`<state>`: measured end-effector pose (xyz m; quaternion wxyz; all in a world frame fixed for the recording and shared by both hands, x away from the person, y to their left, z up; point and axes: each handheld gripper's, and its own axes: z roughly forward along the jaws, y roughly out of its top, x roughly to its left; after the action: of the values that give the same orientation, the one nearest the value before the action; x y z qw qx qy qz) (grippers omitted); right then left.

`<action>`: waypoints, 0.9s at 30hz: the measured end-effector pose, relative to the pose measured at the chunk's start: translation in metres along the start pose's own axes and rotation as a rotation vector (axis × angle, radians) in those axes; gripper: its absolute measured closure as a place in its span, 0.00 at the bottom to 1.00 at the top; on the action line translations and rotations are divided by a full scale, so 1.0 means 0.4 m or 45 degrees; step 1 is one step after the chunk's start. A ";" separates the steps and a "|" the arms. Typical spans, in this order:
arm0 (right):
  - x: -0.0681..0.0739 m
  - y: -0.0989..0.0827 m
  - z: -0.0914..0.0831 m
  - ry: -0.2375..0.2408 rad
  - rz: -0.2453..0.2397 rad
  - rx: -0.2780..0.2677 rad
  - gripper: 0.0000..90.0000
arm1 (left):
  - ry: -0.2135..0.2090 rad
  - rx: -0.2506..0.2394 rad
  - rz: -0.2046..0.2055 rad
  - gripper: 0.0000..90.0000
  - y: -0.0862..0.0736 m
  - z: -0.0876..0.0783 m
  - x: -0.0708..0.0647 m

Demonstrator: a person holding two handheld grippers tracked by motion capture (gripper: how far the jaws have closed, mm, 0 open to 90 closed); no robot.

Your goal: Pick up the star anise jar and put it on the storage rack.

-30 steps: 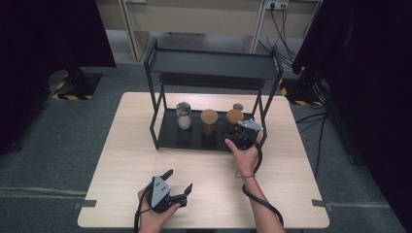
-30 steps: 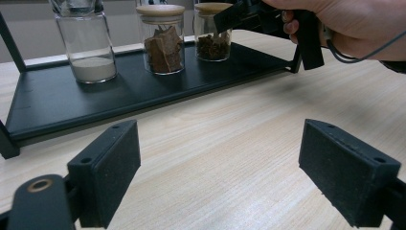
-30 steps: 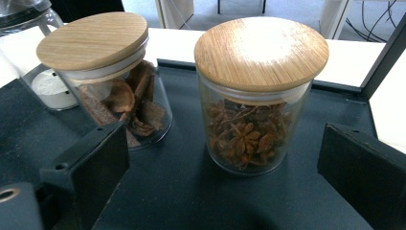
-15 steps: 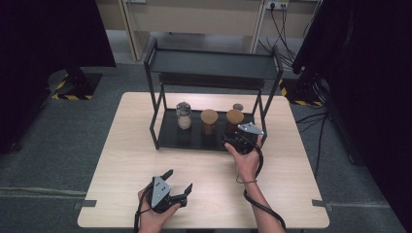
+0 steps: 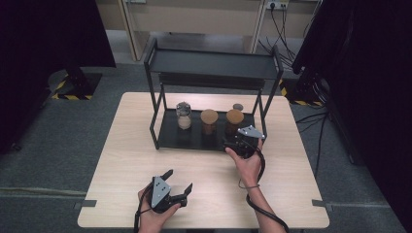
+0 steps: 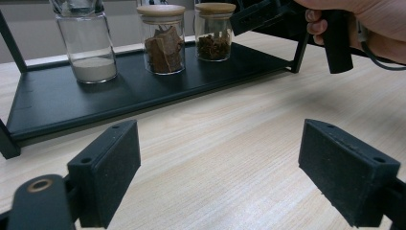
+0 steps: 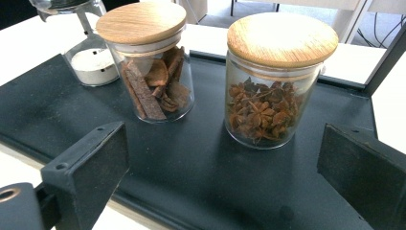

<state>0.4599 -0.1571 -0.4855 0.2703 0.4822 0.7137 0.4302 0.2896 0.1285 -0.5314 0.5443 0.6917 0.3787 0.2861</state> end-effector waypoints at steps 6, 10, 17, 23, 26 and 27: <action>0.002 -0.003 -0.014 0.012 -0.016 0.001 0.04 | 0.000 0.000 -0.001 0.15 0.000 0.000 0.000; 0.004 -0.005 -0.022 0.020 -0.019 -0.003 0.05 | 0.000 -0.002 -0.003 0.15 0.000 0.000 0.000; 0.004 -0.011 -0.036 0.026 -0.026 -0.002 0.05 | 0.001 0.000 0.001 0.15 0.000 0.000 0.000; 0.005 -0.016 -0.047 0.040 -0.040 0.002 0.05 | 0.002 -0.001 0.002 0.15 0.000 0.000 0.000; 0.002 -0.022 -0.052 0.044 -0.040 0.003 0.05 | 0.002 -0.001 0.004 0.15 0.000 0.000 -0.001; 0.003 -0.024 -0.054 0.045 -0.042 0.004 0.05 | 0.002 0.000 0.004 0.15 0.000 0.000 -0.001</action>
<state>0.4380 -0.1654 -0.4835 0.2639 0.4630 0.7270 0.4330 0.2895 0.1282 -0.5313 0.5437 0.6920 0.3781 0.2873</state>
